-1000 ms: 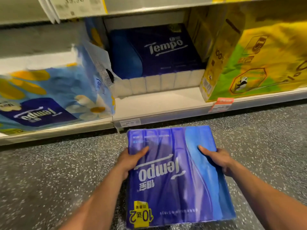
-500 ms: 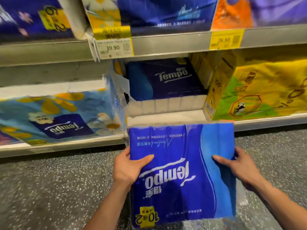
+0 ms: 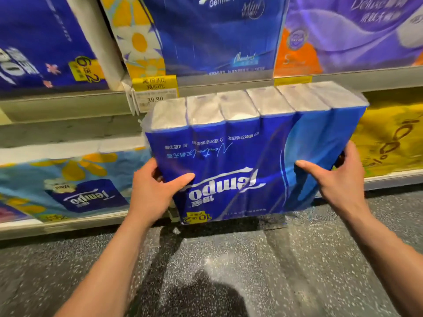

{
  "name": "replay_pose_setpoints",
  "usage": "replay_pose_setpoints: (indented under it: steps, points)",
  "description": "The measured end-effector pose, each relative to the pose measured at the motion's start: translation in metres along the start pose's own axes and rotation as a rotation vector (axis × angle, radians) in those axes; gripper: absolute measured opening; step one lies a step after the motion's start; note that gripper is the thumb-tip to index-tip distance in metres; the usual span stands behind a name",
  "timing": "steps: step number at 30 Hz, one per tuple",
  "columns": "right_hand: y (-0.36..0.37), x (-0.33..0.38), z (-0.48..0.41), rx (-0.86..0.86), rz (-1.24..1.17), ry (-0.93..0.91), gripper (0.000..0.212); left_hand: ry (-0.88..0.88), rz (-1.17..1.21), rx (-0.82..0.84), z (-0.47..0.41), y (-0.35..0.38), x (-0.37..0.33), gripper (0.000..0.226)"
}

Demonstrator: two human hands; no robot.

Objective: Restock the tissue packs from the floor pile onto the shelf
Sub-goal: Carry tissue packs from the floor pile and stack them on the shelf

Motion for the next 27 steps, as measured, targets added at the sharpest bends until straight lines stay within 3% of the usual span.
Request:
replay_pose_setpoints:
  steps: [8, 21, 27]
  points:
    - [0.028, -0.028, 0.007, -0.074, -0.117, -0.044, 0.062, 0.047, -0.120, -0.028, -0.019, -0.003, 0.017, 0.042]
    - [0.049, -0.061, -0.014, -0.077, -0.174, -0.022, 0.077, 0.085, -0.158, -0.210, -0.026, -0.005, 0.032, 0.038]
    - [0.059, -0.075, -0.020, -0.027, -0.067, 0.046, 0.088, 0.030, -0.318, -0.242, -0.023, -0.008, 0.056, 0.039]
Point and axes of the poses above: each hand's wrist, its own z-axis away from the middle knuckle, its own y-axis out of the palm, x = y × z, the point moved 9 cm from there along -z, towards the middle knuckle, and after that the axes turned 7 degrees about -z, right-handed, at the moved point
